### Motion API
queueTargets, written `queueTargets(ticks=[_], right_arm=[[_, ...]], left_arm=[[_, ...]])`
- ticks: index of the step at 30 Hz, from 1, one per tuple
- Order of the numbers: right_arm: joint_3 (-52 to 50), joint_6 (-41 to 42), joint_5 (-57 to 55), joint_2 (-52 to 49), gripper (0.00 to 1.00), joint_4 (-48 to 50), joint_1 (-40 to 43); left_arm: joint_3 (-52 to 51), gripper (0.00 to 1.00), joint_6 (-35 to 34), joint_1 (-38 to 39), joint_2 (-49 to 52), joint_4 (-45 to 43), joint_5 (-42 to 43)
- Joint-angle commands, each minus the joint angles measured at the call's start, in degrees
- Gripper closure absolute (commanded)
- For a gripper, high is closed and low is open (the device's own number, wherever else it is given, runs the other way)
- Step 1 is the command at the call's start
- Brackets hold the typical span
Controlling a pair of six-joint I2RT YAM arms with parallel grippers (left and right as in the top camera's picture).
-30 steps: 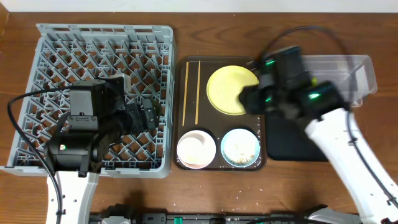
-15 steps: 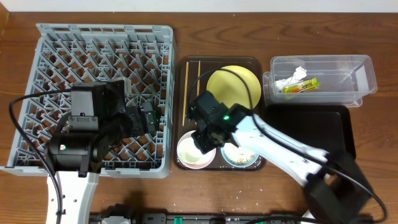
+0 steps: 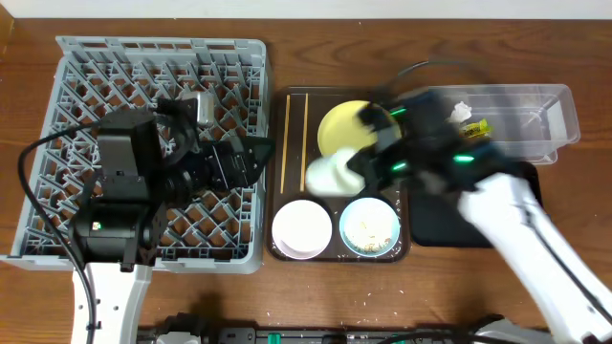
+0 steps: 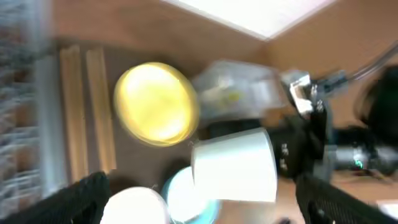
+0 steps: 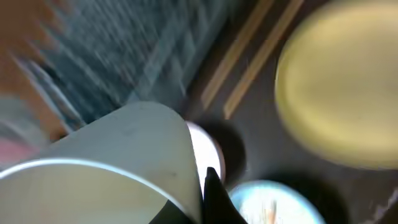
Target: Sort waste into correct bins and load items into the dishwasher
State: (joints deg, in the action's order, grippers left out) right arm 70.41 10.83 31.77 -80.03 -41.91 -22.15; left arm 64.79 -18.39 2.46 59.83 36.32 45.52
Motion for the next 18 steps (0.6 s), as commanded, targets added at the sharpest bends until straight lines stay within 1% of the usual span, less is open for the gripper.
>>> queueTargets(ticks=[1, 3, 4, 7, 10, 12, 15, 17, 18], right_arm=[[0.9, -5.6, 23.8, 3.6, 0.99, 4.8, 8.0], [0.9, -5.8, 35.8, 3.5, 0.99, 9.5, 9.9], [0.9, -5.7, 41.9, 3.3, 0.99, 12.7, 9.8], [0.9, -5.0, 47.4, 3.1, 0.99, 17.5, 8.0], [0.9, -2.7, 47.6, 3.1, 0.99, 22.7, 5.2], [0.9, -1.0, 46.8, 3.1, 0.99, 26.3, 3.3], [0.9, 2.8, 40.7, 3.1, 0.99, 29.8, 0.8], [0.9, 2.9, 38.0, 3.1, 0.99, 31.0, -0.9], [0.9, 2.9, 37.1, 3.1, 0.99, 31.5, -1.6]], left_arm=[[1.1, 0.04, -5.3, -0.2, 0.0, -6.9, 19.7], [1.1, 0.04, -6.8, -0.1, 0.0, -9.9, 24.0], [1.1, 0.04, -7.6, -0.1, 0.0, -12.2, 27.9], [1.1, 0.04, -9.6, -0.1, 0.0, -13.7, 32.2], [1.1, 0.04, -9.6, 0.1, 0.0, -13.7, 34.8], [1.1, 0.04, -9.6, 1.1, 0.0, -13.7, 35.1], [1.1, 0.04, -9.6, 3.9, 0.0, -13.7, 35.0], [1.1, 0.07, -9.6, 6.3, 0.0, -13.7, 35.0], [1.1, 0.12, -9.6, 7.2, 0.0, -13.7, 34.9]])
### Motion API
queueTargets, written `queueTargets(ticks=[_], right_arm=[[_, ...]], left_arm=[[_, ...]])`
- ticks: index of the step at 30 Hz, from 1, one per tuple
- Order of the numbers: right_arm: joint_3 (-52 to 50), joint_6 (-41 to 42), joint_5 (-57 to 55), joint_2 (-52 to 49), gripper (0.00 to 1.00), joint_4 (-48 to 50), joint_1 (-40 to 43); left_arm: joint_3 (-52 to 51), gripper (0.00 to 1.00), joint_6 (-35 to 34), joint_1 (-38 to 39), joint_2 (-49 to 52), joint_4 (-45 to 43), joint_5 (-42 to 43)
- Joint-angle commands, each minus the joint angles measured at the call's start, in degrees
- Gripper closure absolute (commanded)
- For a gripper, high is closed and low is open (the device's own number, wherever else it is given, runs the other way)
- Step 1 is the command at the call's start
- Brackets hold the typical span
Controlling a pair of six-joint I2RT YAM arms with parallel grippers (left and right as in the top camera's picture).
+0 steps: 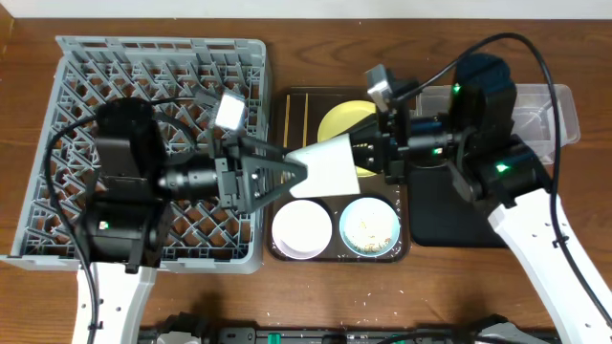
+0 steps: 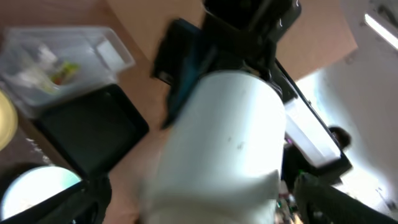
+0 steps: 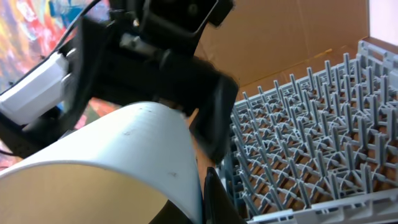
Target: Sort waste into correct bins and load items into the dishwasher
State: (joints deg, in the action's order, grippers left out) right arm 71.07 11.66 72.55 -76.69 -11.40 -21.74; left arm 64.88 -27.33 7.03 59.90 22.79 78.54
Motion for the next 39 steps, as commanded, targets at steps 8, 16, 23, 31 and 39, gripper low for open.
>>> queueTargets(ticks=[8, 16, 23, 31, 39], right_arm=[[0.2, 2.1, -5.0, -0.3, 0.99, 1.3, -4.2], [0.2, 2.0, -13.8, 0.4, 0.21, -3.6, -0.7], [0.2, 0.9, -27.8, 1.8, 0.19, -19.8, 7.5], [0.2, -0.9, -41.3, 1.8, 0.16, -28.8, 2.3], [0.2, -1.7, -42.6, 1.8, 0.14, -28.7, -0.6]], left_arm=[[1.0, 0.38, -0.2, 3.3, 0.0, -0.2, 1.2], [1.0, 0.41, 4.2, 2.4, -0.2, 3.3, -8.0], [1.0, 0.41, 8.8, -4.7, -0.2, 28.2, -46.9], [1.3, 0.4, -1.6, -14.5, -0.1, 45.0, -78.8], [0.5, 0.39, -4.7, -33.0, 2.6, 45.5, -83.7]])
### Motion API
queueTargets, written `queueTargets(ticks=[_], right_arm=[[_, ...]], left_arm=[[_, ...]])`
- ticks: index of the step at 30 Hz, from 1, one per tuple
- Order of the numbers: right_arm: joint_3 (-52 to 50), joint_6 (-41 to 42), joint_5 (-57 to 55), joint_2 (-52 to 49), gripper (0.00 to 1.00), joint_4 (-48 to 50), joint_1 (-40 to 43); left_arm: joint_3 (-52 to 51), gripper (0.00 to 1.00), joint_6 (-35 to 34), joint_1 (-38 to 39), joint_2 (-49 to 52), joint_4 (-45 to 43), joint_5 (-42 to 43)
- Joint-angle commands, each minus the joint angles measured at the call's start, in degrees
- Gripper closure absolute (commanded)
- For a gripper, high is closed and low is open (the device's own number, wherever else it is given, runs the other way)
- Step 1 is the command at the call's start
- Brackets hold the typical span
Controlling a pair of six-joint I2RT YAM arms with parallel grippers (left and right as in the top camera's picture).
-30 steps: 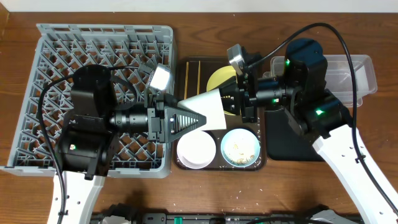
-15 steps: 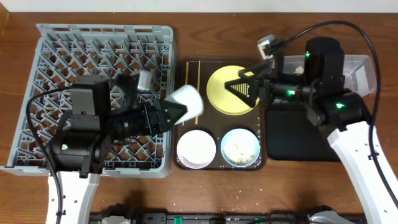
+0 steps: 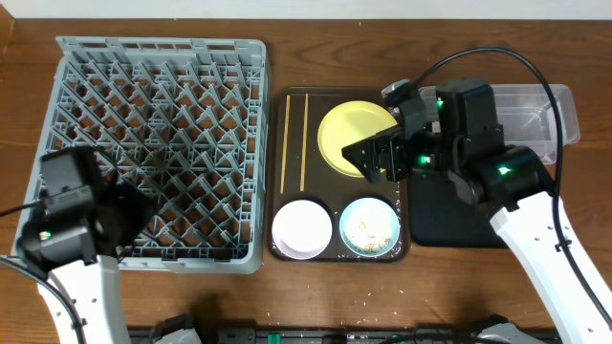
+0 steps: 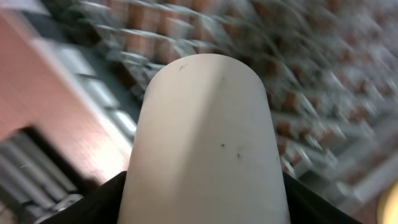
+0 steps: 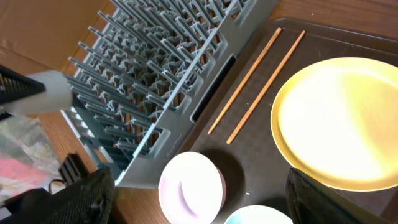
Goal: Sort waste into correct bins and load items into the dishwasher
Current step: 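Place the white cup into the dish rack with the left gripper, then grasp the blue bowl with the right gripper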
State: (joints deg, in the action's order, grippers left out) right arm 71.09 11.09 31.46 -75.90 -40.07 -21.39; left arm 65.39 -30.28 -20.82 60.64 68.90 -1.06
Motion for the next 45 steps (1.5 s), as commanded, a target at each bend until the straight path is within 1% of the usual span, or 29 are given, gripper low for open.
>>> queueTargets(ticks=[1, 3, 6, 8, 10, 11, 13, 15, 17, 18, 20, 21, 23, 25, 28, 30, 32, 34, 37, 39, 41, 42, 43, 44, 45], right_arm=[[0.2, -1.1, -1.5, 1.0, 0.13, -0.1, -1.1], [0.2, -1.1, -1.5, 1.0, 0.13, -0.1, -1.2], [0.2, -1.1, -1.4, 1.0, 0.12, -0.1, -1.2], [0.2, -1.1, -1.4, 1.0, 0.12, -0.3, -1.2], [0.2, -1.1, -1.4, 1.0, 0.12, -0.6, -1.2], [0.2, -1.1, -1.4, 1.0, 0.12, -1.0, -1.2], [0.2, -1.1, -1.5, 1.0, 0.12, -1.7, -1.2], [0.2, -1.1, -1.5, 0.9, 0.12, -2.7, -1.2], [0.1, -1.1, -2.6, 0.6, 0.13, -3.3, -1.9], [0.1, -1.1, -4.1, 0.4, 0.14, -3.8, -2.7], [0.1, 0.3, -8.4, -0.2, 0.2, -5.4, -4.6], [0.0, 2.3, -12.0, -0.7, 0.23, -6.7, -6.2], [0.0, 6.7, -20.4, -2.8, 0.27, -9.7, -10.3], [0.0, 8.7, -25.9, -6.0, 0.31, -11.8, -14.6], [0.0, 8.6, -27.8, -12.0, 0.34, -12.4, -19.8], [0.0, 8.6, -29.8, -16.8, 0.34, -11.0, -22.9], [0.0, 8.6, -31.2, -20.5, 0.33, -9.1, -24.0], [0.0, 8.6, -30.1, -25.5, 0.36, -8.1, -24.0], [0.0, 8.6, -30.0, -26.8, 0.37, -7.8, -23.9], [0.0, 8.8, -29.2, -26.6, 0.46, -8.1, -23.9], [0.0, 12.7, -29.4, -26.7, 0.57, -9.7, -23.3], [0.0, 13.8, -29.5, -26.7, 0.6, -10.1, -23.1], [0.0, 14.8, -29.5, -26.7, 0.66, -10.1, -22.6], [0.0, 15.1, -29.5, -26.6, 0.67, -10.0, -22.2], [0.0, 15.3, -29.5, -26.6, 0.65, -9.9, -21.9]], left_arm=[[-0.4, 0.4, -1.8, -7.2, 3.1, -1.2, -4.0], [-1.0, 0.39, -1.7, -10.1, 6.3, -2.2, -2.5], [-1.1, 0.39, -0.6, -12.0, 10.9, -3.5, -1.1], [-1.1, 0.39, -0.4, -12.9, 15.7, -5.1, 0.7], [-1.1, 0.29, -0.4, -12.9, 18.5, -5.7, 1.5], [-1.0, 0.18, -0.2, -12.9, 19.8, -6.1, 1.9], [-0.8, 0.11, -0.2, -12.9, 20.1, -6.2, 2.0], [0.3, 0.1, 3.0, -12.9, 19.5, -6.0, 4.9], [1.8, 0.1, 5.3, -12.9, 18.3, -5.1, 9.5], [2.7, 0.09, 5.8, -12.9, 17.5, -4.3, 11.8], [4.1, 0.09, 9.5, -12.7, 15.7, -3.2, 18.2], [4.6, 0.09, 13.1, -12.1, 13.9, -2.9, 23.6], [4.6, 0.09, 19.0, -9.9, 10.6, -2.4, 30.1], [4.6, 0.09, 22.9, -6.7, 7.4, -1.6, 32.3], [4.6, 0.1, 28.4, 0.8, 1.8, 0.0, 32.3], [4.6, 0.09, 29.0, 5.4, -1.2, 0.8, 31.2], [4.6, 0.09, 29.2, 8.7, -3.2, 1.6, 30.8], [4.6, 0.09, 29.2, 11.8, -4.5, 2.6, 30.8], [4.3, 0.09, 29.2, 13.6, -4.4, 3.3, 30.8], [3.5, 0.09, 29.2, 15.0, -4.2, 3.3, 30.8], [3.2, 0.09, 29.2, 16.1, -3.7, 3.3, 30.8], [3.2, 0.09, 29.2, 16.3, -3.5, 3.3, 30.8], [3.2, 0.1, 29.2, 16.7, -3.2, 3.1, 30.8], [3.2, 0.09, 29.2, 16.8, -3.0, 2.9, 30.8], [3.2, 0.09, 29.2, 16.8, -2.7, 2.9, 30.8]])
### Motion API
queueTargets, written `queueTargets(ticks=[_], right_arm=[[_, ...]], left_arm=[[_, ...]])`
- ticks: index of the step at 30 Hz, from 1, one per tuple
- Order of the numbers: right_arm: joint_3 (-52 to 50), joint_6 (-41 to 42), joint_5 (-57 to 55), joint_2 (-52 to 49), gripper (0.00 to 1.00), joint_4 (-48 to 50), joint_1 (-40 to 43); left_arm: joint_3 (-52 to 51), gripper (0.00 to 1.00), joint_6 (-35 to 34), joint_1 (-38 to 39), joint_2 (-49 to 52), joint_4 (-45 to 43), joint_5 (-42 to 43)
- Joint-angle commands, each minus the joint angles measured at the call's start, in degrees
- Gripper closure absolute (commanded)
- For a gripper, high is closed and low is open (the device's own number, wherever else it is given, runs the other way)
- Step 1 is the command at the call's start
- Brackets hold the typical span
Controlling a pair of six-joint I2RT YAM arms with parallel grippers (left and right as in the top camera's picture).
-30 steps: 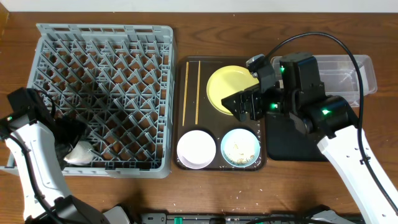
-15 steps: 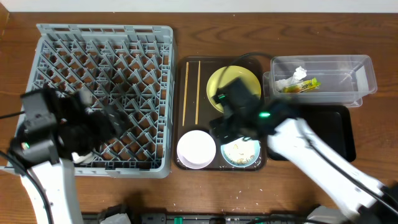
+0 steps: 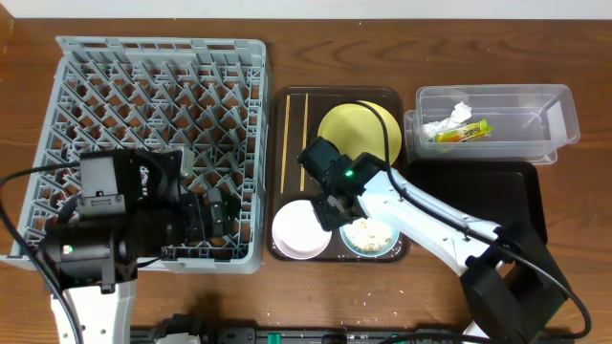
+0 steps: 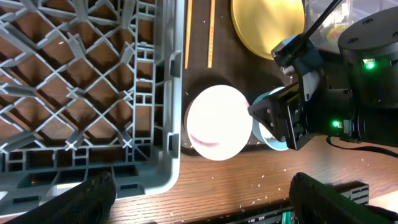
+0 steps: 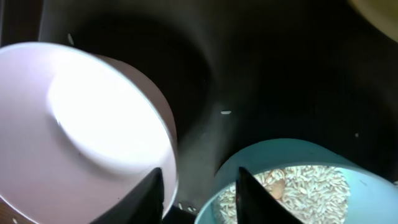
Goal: Sort waste into correct bins and load items into the dishwasher
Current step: 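Grasp the blue bowl with the right gripper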
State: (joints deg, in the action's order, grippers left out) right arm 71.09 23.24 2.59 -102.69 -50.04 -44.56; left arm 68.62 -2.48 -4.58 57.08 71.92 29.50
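Observation:
Low over the brown tray [image 3: 283, 172], my right gripper [image 5: 200, 186] is open, its jaws astride the near rim of the blue bowl of rice [image 5: 298, 186]; one fingertip [image 5: 249, 196] is over the rice. The white bowl [image 5: 81, 124] lies just left of it. Overhead, the right gripper [image 3: 332, 208] sits between the white bowl [image 3: 301, 229] and the blue bowl [image 3: 375, 234]. My left gripper [image 4: 199, 186] hangs open and empty over the front right corner of the grey dish rack [image 4: 74, 81]. The white cup is out of view. A yellow plate [image 3: 368, 129] and chopsticks [image 3: 287, 143] lie on the tray.
A clear bin [image 3: 497, 119] holding wrappers stands at the back right. A black tray [image 3: 497, 205] lies in front of it. The left arm [image 3: 115, 229] covers the rack's front cells. The right arm [image 3: 430, 225] stretches across the brown tray's front.
My left gripper held the white cup over the rack's front left; now it is open, empty, at the rack's front right. My right gripper has dropped from above the plate to the blue bowl.
First my right gripper held the white cup over the tray. Then it held the cup out between the left gripper's open fingers. Then the left held the cup over the rack and the right was empty. Now the left is empty and the cup is unseen.

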Motion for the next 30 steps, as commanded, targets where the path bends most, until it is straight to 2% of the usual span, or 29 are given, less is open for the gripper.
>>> queueTargets(ticks=[1, 6, 12, 15, 16, 20, 21, 25, 30], right_arm=[[0.0, 3.8, -0.7, 0.2, 0.6, 0.1, 1.6], [0.0, 15.7, 1.3, 1.1, 0.59, -3.0, 5.6], [-0.2, 26.3, -1.2, -0.9, 0.54, -1.0, 3.9], [-0.3, 28.2, -1.1, -3.7, 0.58, 1.6, 2.8], [-0.3, 29.1, -1.0, -5.4, 0.64, 1.8, 2.8], [-0.3, 29.0, 2.0, -7.0, 0.83, 1.4, 4.8], [-0.3, 27.9, 1.9, -6.7, 0.96, 1.1, 5.4], [-0.3, 22.7, 1.4, -5.7, 0.99, -0.1, 7.5], [-0.3, 11.0, 2.4, 0.7, 0.99, -1.2, 9.4]], left_arm=[[0.0, 0.1, 1.4, 0.5, 1.0, -0.1, 0.3], [0.0, 0.09, 1.4, 0.5, 1.6, 0.0, 0.3], [0.0, 0.09, 1.4, 0.5, 1.6, -0.8, 0.3], [0.0, 0.09, 1.4, 0.5, 1.6, -0.3, 0.3], [0.0, 0.09, 1.4, 0.5, 1.6, -0.2, 0.3], [0.0, 0.1, 1.4, 0.5, 1.6, 0.3, 0.3], [0.0, 0.09, 1.4, 0.5, 1.6, 0.3, 0.3], [0.0, 0.09, 1.4, 0.5, 1.6, 0.3, 0.3], [0.0, 0.1, 1.4, 0.5, 1.6, 0.2, 0.3]])
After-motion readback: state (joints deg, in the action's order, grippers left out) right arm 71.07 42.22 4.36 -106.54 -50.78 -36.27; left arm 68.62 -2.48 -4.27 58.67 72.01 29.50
